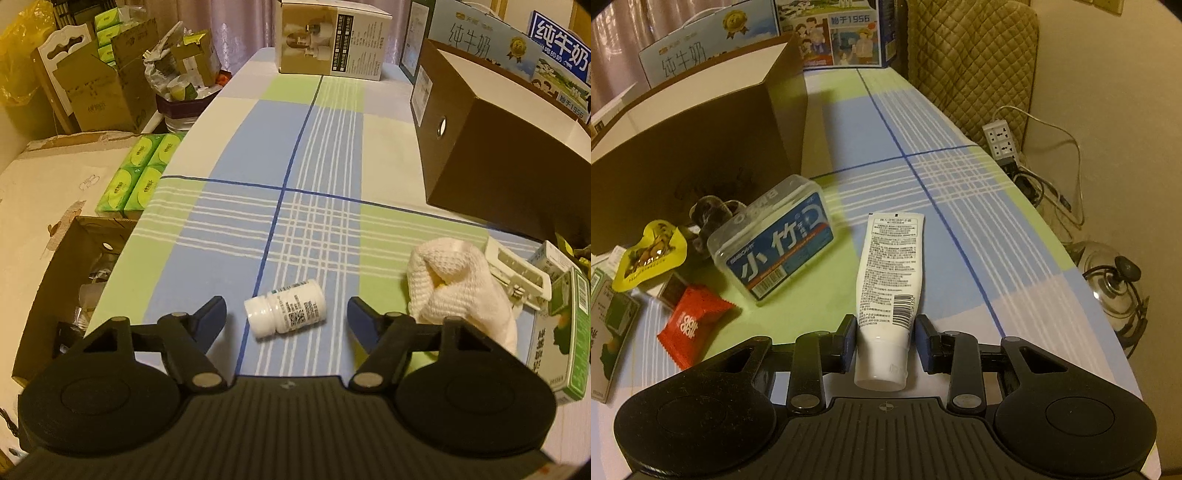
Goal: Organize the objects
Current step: 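Grasp the white tube with the right tool while the left tool grasps the white pill bottle, then carry the tube with the right tool while the left tool carries the bottle into the brown box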
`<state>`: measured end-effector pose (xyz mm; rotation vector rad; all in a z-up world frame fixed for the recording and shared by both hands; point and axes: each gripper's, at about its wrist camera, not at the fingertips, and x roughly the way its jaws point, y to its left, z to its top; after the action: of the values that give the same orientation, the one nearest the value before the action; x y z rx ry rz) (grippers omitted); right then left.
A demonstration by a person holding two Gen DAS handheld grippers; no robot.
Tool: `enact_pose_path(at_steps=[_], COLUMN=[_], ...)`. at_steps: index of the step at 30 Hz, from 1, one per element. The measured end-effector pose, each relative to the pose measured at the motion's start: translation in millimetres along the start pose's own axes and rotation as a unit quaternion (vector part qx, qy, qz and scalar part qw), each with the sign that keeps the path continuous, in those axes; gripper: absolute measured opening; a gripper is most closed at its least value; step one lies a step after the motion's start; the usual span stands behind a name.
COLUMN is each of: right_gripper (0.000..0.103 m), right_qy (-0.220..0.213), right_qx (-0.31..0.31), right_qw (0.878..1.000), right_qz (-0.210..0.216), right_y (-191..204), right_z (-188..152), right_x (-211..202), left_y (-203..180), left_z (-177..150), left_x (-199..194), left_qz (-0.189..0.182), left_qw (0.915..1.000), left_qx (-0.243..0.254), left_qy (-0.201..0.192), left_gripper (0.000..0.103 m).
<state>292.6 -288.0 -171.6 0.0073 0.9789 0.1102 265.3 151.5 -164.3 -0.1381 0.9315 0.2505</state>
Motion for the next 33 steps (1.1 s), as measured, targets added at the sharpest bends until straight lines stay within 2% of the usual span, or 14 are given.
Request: enact_pose_path(at_steps=[2, 4, 6, 10, 12, 14, 17, 24, 25, 26, 28, 33], right_gripper=[0.031, 0.031, 0.031, 0.032, 0.036, 0.044, 0.048, 0.047, 0.044, 0.036, 0.036, 0.034], right_qy=[-0.002, -0.004, -0.006, -0.008, -0.009, -0.009, -0.01, -0.02, -0.02, -0.02, -0.018, -0.005], right_qx=[0.001, 0.003, 0.003, 0.012, 0.018, 0.025, 0.036, 0.025, 0.017, 0.006, -0.031, -0.018], right_qw=[1.0, 1.0, 1.0, 1.0, 1.0, 0.999, 0.999, 0.999, 0.999, 1.0, 0.999, 1.0], right_qz=[0.0, 0.001, 0.003, 0.011, 0.016, 0.025, 0.036, 0.025, 0.02, 0.014, -0.009, -0.008], right_y=[-0.6, -1.0, -1.4, -4.6, -6.3, -7.2, -8.5, -7.2, -5.5, -3.1, 4.1, -0.5], right_z=[0.8, 1.0, 1.1, 1.8, 2.1, 2.9, 5.4, 9.9, 10.7, 10.8, 9.9, 8.9], right_x=[1.1, 1.6, 2.3, 2.7, 2.0, 2.0, 3.1, 7.3, 8.1, 9.1, 10.2, 9.3], left_y=[-1.5, -2.6, -3.3, -4.9, -8.2, -13.8, -24.6, -41.1, -42.8, -45.0, -49.6, -61.3], left_z=[0.9, 1.2, 0.6, 0.1, -1.4, -2.3, -4.9, -4.2, -3.7, -2.5, 0.4, 6.3], left_x=[2.3, 4.6, 6.4, 5.0, 3.2, 1.3, -2.8, -19.1, -22.5, -25.2, -31.0, -42.8], left_qz=[0.001, 0.001, 0.002, -0.001, -0.007, -0.012, -0.021, -0.045, -0.048, -0.05, -0.056, -0.068], left_qw=[1.0, 0.9999, 0.9999, 0.9997, 0.9995, 0.999, 0.9975, 0.995, 0.9947, 0.9944, 0.9939, 0.9924], left_qx=[0.006, 0.011, 0.015, 0.022, 0.031, 0.042, 0.068, 0.089, 0.091, 0.092, 0.093, 0.098], left_qy=[-0.002, -0.001, 0.003, 0.005, 0.005, 0.006, 0.003, -0.007, -0.009, -0.012, -0.017, -0.031], left_gripper=[0.065, 0.053, 0.046, 0.046, 0.046, 0.046, 0.046, 0.046, 0.046, 0.046, 0.046, 0.046])
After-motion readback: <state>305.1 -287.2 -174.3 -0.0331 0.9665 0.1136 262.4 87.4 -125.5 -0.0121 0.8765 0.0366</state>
